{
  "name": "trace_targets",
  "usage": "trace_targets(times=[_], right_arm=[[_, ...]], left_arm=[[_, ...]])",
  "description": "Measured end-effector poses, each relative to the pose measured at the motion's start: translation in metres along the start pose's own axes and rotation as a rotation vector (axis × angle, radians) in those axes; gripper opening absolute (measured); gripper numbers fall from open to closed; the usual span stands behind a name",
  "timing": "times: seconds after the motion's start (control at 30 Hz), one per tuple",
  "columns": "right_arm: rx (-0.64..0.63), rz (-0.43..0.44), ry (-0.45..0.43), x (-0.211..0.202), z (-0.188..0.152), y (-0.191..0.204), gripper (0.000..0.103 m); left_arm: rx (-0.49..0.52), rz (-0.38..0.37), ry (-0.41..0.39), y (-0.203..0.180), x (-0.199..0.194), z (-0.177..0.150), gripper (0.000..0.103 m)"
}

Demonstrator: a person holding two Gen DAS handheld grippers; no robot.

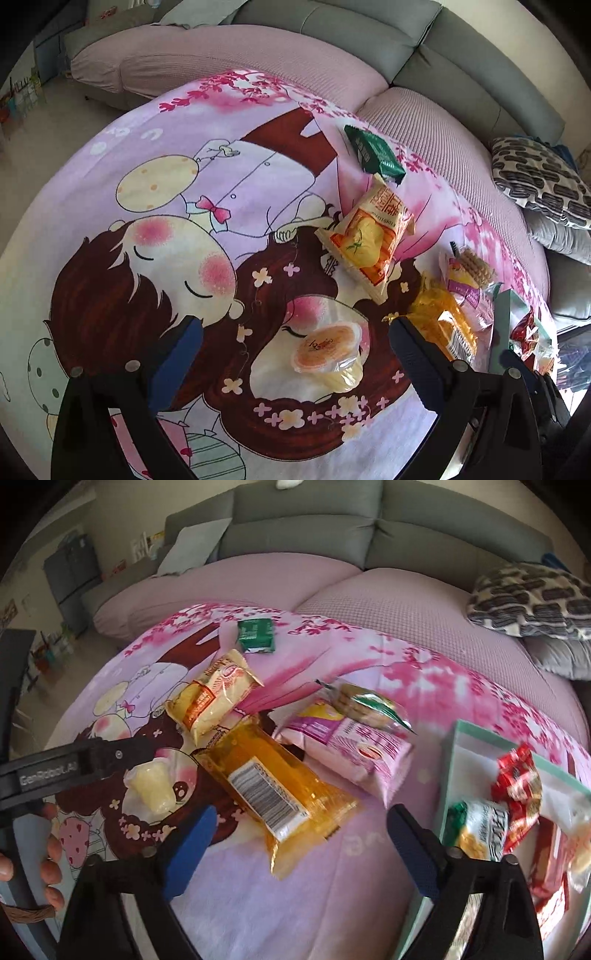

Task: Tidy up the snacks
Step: 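Close the left tool on the jelly cup while the right closes on the orange bread bag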

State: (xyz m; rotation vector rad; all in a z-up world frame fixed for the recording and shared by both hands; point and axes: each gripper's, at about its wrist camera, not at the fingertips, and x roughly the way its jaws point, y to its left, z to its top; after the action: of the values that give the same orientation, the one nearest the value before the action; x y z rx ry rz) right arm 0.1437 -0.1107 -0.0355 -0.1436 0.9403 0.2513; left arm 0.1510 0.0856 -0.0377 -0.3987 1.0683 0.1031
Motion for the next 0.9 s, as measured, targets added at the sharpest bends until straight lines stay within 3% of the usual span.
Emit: trace_targets(times=[0.33, 0.67, 0.9], right_arm=[[-0.115, 0.025, 0.054, 0.029, 0.015, 0.016, 0.076], [-0.096, 0.047, 0.104, 0.037, 0.009, 0.015, 0.059], [-0.025, 0.054, 0.107, 0.030, -0.003, 0.007, 0.048]], left_arm=[[-0.019, -0.012, -0.006, 0.003, 0.004, 0.002, 0.101], [0.022, 0.022, 0.124, -0.004, 0.025, -0.005, 0.101], [0.066, 0.045, 0.129, -0.010, 0.027, -0.007, 0.101]])
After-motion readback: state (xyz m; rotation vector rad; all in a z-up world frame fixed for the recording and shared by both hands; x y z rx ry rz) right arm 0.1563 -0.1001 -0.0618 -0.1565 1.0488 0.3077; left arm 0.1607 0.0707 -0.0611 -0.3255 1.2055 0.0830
